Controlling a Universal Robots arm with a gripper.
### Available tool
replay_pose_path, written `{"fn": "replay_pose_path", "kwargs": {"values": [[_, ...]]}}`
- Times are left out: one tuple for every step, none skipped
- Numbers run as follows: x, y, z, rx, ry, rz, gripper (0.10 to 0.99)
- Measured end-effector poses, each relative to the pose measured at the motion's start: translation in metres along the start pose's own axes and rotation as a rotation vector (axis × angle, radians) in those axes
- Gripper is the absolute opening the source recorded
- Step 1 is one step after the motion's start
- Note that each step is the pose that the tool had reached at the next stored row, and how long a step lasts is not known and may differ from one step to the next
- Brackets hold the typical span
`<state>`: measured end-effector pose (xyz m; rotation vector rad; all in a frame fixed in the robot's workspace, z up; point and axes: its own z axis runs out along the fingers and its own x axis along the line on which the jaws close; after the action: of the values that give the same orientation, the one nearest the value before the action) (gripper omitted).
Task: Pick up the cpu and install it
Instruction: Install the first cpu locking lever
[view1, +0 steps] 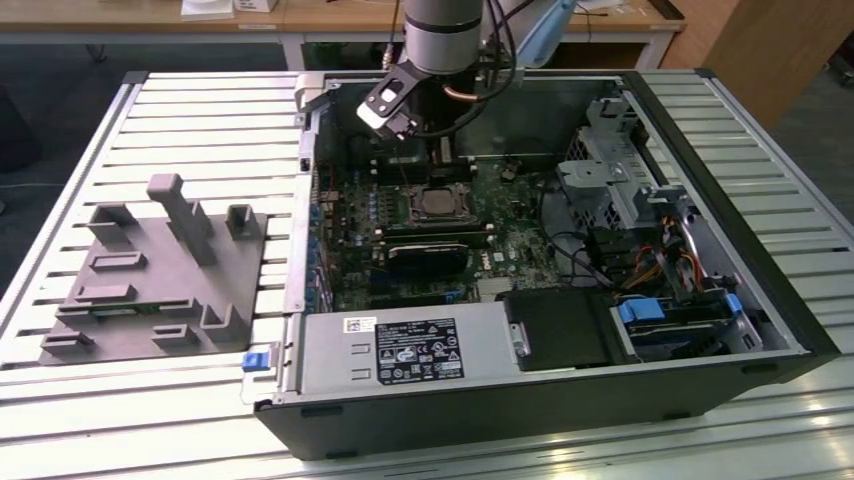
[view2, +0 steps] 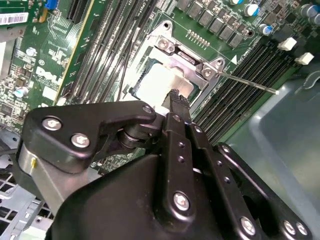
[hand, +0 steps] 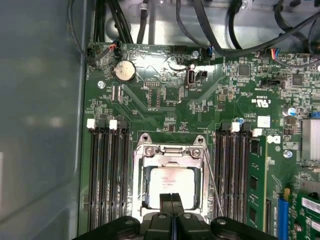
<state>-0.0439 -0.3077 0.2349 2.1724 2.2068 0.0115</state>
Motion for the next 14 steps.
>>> {"fn": "replay_pose_path", "kwargs": {"values": [[0.0000, 0.0000, -0.0036, 0.000, 0.0001, 0.000, 0.106], [-0.0002, 0.0000, -0.0083, 0.000, 0.0000, 0.000, 0.106], [-0.0003, 0.0000, -0.0129, 0.000, 0.0002, 0.000, 0.106], [-0.0004, 0.0000, -0.0175, 0.000, 0.0000, 0.000, 0.106], [-0.0005, 0.0001, -0.0219, 0.000, 0.0001, 0.000, 0.106], [-0.0006, 0.0002, -0.0264, 0.000, 0.0001, 0.000, 0.106], [-0.0008, 0.0003, -0.0309, 0.000, 0.0001, 0.000, 0.106], [-0.0008, 0.0005, -0.0346, 0.000, 0.0001, 0.000, 0.106], [-0.0009, 0.0005, -0.0360, 0.000, -0.0001, -0.001, 0.106], [-0.0009, 0.0005, -0.0359, 0.000, 0.0004, -0.005, 0.106], [-0.0009, 0.0005, -0.0359, 0.000, 0.0008, -0.014, 0.106], [-0.0009, 0.0005, -0.0358, -0.001, 0.0012, -0.031, 0.106], [-0.0009, 0.0005, -0.0356, -0.001, 0.0017, -0.048, 0.106], [-0.0009, 0.0005, -0.0355, -0.001, 0.0020, -0.060, 0.106]]}}
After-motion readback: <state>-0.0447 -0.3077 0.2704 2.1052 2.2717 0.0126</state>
